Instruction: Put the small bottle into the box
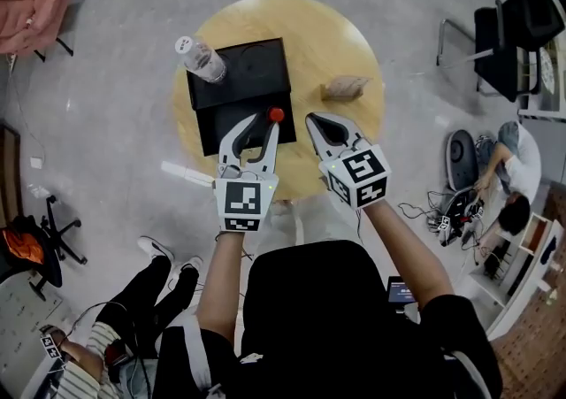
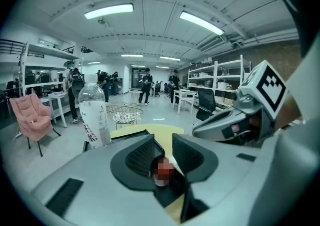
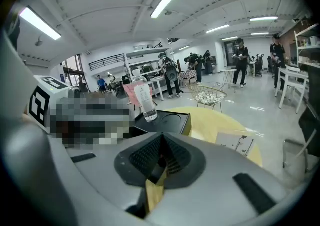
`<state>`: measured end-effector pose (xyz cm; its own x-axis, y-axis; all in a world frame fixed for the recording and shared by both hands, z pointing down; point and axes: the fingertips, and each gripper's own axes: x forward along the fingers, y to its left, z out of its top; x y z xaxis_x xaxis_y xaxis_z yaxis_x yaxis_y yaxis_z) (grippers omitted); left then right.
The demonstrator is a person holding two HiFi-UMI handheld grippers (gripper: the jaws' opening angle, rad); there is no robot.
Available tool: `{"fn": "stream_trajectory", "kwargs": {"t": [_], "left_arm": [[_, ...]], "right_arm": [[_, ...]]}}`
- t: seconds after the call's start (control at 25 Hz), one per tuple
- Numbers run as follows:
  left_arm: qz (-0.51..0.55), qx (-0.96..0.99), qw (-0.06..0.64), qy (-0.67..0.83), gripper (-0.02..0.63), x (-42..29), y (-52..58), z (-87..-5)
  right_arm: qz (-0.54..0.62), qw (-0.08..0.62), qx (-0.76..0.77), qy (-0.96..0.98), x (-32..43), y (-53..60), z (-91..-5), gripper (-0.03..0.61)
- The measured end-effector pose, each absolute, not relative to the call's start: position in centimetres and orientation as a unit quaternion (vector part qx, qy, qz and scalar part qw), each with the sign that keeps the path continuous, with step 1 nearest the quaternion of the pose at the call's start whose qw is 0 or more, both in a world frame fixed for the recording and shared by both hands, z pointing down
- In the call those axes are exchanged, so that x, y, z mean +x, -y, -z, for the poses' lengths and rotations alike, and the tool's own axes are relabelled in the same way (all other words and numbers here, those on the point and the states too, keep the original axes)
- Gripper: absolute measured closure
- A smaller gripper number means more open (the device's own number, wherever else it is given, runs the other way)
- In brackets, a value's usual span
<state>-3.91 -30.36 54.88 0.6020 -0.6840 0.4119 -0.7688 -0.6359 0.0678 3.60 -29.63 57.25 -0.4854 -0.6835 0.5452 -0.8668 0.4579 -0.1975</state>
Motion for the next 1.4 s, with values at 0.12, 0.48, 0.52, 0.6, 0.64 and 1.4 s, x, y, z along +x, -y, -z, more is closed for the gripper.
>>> {"fn": "stream_trajectory", "kwargs": {"t": [0.12,0.48,0.52,0.6,0.64,1.4], "left_arm": [[-0.165,0.890,0.112,0.411,0.518,-4.9,29.5,-52.9],[-0.125,0.892,0.084,0.426,0.589,-7.8,25.1,-47.1],[-0.116,0.892,0.084,0.429,0.592,-8.2,24.7,-46.4],[-0.100,0.892,0.090,0.432,0.597,-8.9,23.8,-45.0],[-0.096,0.891,0.094,0.434,0.600,-9.2,23.3,-44.5],[-0.054,0.891,0.080,0.444,0.601,-10.4,17.5,-37.7]], "right_arm": [[-0.213,0.189,0.465,0.838,2.4,29.2,-55.5,0.578],[-0.164,0.161,0.464,0.856,-0.4,25.9,-49.7,0.578],[-0.159,0.156,0.466,0.857,-0.7,25.7,-49.0,0.578],[-0.148,0.146,0.470,0.858,-1.3,24.9,-47.6,0.578],[-0.144,0.141,0.472,0.858,-1.5,24.5,-47.0,0.578],[-0.088,0.084,0.498,0.858,-1.7,18.6,-38.7,0.577]]}}
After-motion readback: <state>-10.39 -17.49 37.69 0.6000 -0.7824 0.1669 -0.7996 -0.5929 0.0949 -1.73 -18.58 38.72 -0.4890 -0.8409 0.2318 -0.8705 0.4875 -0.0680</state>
